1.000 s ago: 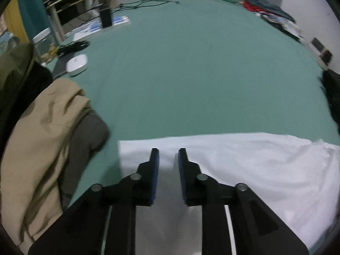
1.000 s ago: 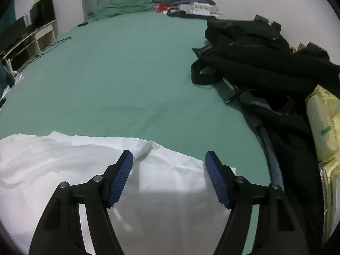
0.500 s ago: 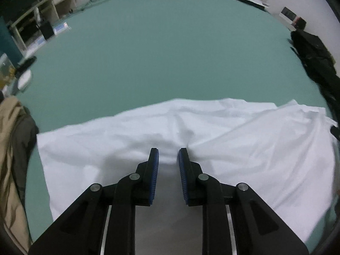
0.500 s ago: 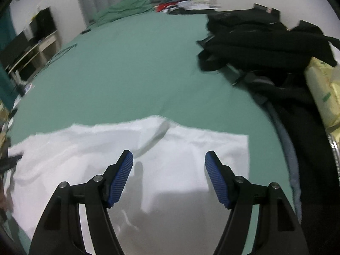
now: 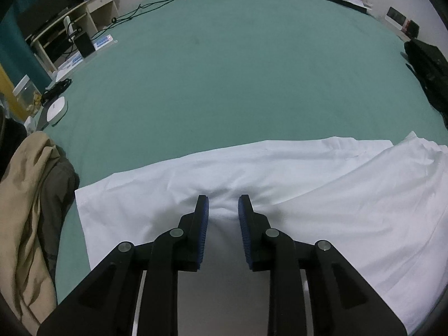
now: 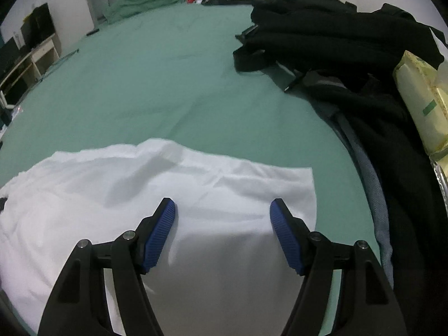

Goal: Fold large clothes
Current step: 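Press the folded white hoodie flat with both open grippers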

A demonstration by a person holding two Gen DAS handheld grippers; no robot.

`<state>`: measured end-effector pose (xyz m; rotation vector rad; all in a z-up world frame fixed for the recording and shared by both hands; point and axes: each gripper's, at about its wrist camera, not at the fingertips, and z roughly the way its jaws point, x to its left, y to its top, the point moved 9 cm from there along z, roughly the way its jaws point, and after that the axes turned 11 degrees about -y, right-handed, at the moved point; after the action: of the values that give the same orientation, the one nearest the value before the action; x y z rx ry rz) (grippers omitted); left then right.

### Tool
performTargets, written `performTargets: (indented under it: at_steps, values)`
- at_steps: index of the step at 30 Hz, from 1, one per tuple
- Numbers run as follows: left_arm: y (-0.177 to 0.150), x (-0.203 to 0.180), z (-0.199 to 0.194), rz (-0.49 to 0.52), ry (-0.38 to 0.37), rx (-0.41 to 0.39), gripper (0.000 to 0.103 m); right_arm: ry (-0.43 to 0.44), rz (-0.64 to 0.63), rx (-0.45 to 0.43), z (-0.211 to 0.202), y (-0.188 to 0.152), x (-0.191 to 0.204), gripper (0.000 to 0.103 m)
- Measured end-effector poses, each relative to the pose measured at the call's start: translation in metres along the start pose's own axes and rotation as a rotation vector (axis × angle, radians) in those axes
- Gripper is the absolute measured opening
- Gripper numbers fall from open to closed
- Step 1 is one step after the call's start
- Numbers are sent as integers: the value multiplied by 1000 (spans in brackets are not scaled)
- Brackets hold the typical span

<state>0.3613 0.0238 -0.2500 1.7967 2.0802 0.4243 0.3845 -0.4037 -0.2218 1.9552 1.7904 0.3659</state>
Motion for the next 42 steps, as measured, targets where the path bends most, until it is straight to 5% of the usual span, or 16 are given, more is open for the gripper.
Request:
performTargets:
  at_steps: [4, 9, 13, 25, 36, 42]
  values:
    - [-1, 11, -2, -46, 4, -26, 26, 110, 68, -40, -9, 18, 3, 71]
    - [-3, 31, -8, -129, -5, -34, 26, 92, -4, 42, 13, 14, 17, 71]
    - [-6, 49, -19, -177, -6, -39, 26, 18, -73, 0, 11, 9, 22, 71]
    - [-61, 88, -44, -269, 20, 8, 28, 30, 32, -7, -26, -13, -14, 71]
    - [-91, 40, -118, -216, -43, -121, 28, 97, 100, -45, -84, -55, -34, 72]
    - [-121, 5, -139, -156, -97, -124, 28, 133, 124, 1, -93, -94, -30, 77]
